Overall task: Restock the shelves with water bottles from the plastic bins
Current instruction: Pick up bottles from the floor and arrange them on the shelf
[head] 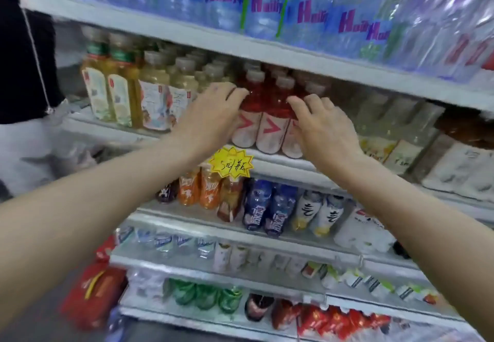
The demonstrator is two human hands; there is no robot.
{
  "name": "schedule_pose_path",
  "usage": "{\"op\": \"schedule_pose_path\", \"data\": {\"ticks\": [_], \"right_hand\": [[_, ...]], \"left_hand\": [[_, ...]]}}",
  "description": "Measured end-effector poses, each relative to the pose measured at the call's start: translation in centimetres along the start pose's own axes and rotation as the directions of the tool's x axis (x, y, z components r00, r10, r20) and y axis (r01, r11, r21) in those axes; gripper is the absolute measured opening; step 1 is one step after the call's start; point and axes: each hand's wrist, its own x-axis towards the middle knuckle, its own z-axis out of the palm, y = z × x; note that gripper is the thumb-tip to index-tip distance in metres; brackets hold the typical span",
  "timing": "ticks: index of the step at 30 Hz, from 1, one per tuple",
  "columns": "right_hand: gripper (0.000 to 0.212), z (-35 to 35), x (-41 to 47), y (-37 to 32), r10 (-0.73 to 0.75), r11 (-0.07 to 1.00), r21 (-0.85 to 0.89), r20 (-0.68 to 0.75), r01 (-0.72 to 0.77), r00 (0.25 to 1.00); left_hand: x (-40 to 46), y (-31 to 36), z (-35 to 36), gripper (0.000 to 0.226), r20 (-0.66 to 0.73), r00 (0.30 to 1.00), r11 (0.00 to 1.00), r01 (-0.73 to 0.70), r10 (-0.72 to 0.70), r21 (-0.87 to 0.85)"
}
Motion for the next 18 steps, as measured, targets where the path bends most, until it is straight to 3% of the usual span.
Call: {"op": "schedule_pose_path", "data": {"ticks": [9,18], "right_hand": [[0.043,10.8,-5.9,-18.8,-0.093,0.971,0.234,0.215,0.041,0.972],[0.042,21.3,-14.0,-38.3,-0.094,0.900,0.418,0.459,-0.122,0.883]], "left_hand": [[-18.7,-12.2,7.1,0.054,0.334,0.935,0.990,0.138,-0.122,-0.022],[-37.0,-22.2,15.6,0.051,0.593,0.792,0.949,0.282,-0.146,-0.143]]}}
